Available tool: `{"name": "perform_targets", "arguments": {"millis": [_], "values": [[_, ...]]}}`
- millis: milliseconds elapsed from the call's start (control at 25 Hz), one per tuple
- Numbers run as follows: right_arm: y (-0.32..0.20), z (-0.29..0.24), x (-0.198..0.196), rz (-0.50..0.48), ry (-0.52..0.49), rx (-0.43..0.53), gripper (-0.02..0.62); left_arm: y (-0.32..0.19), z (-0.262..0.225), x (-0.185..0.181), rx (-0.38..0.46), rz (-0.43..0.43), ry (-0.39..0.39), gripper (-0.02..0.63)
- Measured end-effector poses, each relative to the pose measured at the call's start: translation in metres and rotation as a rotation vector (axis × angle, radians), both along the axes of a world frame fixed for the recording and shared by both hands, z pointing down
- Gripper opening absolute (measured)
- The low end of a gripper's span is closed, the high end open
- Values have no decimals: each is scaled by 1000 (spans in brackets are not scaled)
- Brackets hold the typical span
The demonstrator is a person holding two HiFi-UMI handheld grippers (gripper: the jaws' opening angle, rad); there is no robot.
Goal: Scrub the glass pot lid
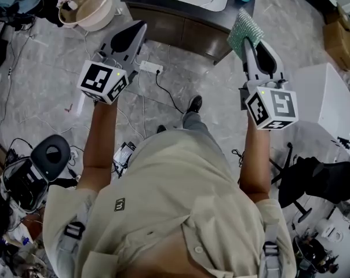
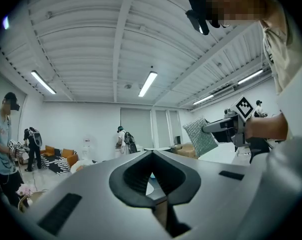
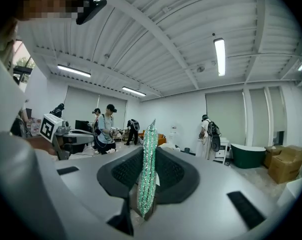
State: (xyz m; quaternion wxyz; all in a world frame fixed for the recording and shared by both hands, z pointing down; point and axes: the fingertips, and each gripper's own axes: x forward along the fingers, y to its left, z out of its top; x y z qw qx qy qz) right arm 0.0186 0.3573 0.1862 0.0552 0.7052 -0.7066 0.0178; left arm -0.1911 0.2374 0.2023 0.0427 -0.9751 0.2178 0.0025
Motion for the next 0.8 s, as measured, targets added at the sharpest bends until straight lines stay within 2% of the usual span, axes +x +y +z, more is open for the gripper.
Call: {"name": "perform_targets", "arguments": {"millis": [440, 800], "values": [[-110, 20, 130, -79, -50, -21, 82, -86, 19, 121, -28, -71, -64, 14], [-154, 32, 185, -115, -93, -38, 82, -123, 22, 175, -38, -94, -120, 14]]}}
